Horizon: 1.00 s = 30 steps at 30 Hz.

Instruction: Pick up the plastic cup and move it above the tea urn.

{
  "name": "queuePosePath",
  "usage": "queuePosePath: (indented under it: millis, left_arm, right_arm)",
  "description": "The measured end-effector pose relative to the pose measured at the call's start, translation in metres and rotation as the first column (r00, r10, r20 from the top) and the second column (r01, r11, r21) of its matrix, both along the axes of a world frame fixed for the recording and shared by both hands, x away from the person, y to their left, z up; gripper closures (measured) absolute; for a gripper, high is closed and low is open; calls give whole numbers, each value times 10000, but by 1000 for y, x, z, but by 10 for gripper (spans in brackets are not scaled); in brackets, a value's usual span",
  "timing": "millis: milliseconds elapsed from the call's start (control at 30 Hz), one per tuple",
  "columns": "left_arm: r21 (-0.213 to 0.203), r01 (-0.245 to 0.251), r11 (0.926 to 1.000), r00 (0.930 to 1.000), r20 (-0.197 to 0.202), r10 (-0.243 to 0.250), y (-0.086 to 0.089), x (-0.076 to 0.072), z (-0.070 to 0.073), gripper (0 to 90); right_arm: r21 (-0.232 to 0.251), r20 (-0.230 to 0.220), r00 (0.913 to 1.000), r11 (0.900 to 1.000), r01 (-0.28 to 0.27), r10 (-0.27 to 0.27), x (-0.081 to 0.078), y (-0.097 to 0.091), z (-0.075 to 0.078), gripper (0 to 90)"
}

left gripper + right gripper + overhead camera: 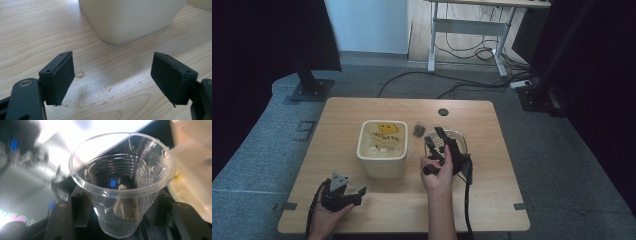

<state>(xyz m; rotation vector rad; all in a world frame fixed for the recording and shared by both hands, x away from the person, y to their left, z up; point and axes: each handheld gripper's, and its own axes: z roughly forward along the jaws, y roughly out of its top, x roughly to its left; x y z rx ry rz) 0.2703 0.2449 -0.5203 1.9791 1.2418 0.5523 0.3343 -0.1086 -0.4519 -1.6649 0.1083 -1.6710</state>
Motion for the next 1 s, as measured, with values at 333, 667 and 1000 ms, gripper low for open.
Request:
queuePosePath:
  millis: [333, 667, 1000]
  left_arm:
    - [26, 42, 10000, 9999, -94, -42, -2, 2, -1, 190]
    - [-59, 152, 9999, 9998, -111, -153, -3, 1, 0, 190]
    - [-54, 120, 9999, 9998, -181, -121, -4, 2, -2, 190]
  right_arm:
    - [401, 534, 9981, 9987, -329, 307, -3, -4, -2, 472]
    - [474, 956, 9947, 9980, -418, 371, -3, -10, -1, 454]
    - [352, 771, 9969, 9992, -173, 146, -2, -13, -7, 458]
